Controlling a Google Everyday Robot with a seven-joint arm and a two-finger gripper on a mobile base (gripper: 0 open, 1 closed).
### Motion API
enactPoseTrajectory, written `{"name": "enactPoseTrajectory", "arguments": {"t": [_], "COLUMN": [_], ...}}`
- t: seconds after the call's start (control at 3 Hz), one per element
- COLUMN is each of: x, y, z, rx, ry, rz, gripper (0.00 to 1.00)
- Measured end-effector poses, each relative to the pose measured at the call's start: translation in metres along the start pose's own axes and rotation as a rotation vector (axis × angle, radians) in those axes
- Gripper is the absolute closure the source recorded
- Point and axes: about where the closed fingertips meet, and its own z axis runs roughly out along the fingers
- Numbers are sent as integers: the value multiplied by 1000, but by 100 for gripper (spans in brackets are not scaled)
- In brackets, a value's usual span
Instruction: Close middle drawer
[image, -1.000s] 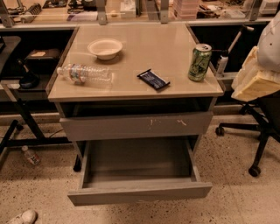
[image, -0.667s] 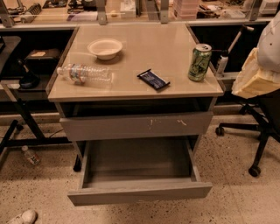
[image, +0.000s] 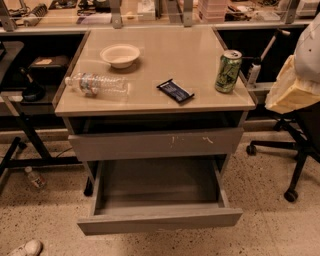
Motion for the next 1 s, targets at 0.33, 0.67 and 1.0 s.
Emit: {"name": "enactPoseTrajectory", "arguments": {"t": [0.33, 0.67, 1.0], "x": [6, 19, 41], "y": [10, 44, 94], "z": [14, 50, 121], "rx": [-18, -94, -230], "ry": [29, 47, 87], "rz": [-2, 34, 81], "gripper": [100, 100, 100]}}
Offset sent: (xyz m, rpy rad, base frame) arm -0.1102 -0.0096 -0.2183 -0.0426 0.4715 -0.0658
